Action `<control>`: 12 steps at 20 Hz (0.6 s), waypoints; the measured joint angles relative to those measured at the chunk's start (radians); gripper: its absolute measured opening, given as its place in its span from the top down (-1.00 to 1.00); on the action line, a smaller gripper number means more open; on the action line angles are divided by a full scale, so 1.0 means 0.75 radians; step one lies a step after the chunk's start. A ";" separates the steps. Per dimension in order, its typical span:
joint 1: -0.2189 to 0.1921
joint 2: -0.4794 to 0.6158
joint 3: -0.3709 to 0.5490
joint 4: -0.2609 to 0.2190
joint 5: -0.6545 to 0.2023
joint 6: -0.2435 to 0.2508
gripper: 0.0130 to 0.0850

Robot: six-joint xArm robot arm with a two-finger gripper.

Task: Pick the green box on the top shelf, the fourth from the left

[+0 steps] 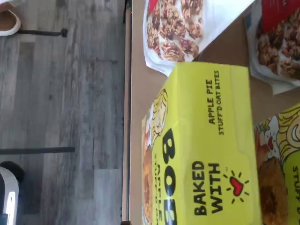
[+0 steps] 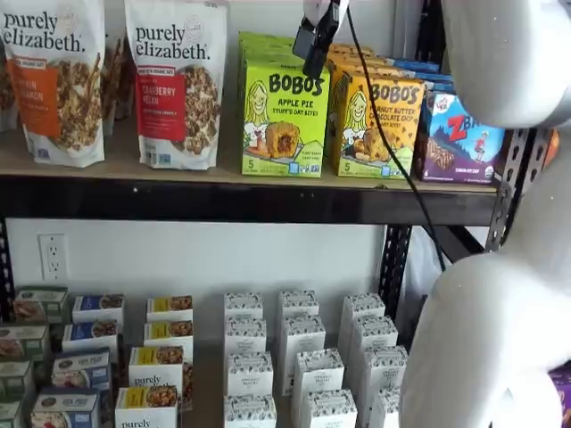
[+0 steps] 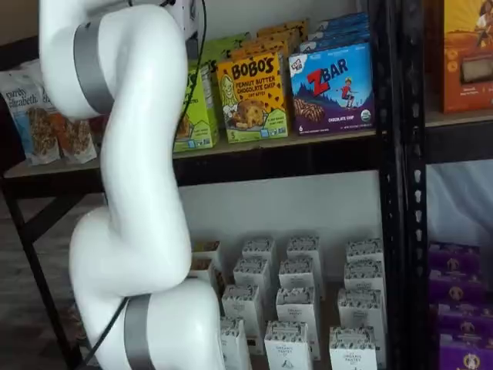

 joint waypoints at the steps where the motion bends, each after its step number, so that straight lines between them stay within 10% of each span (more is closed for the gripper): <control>1: -0.002 0.012 -0.013 0.000 0.013 -0.002 -1.00; 12: -0.004 0.076 -0.077 -0.032 0.068 -0.011 -1.00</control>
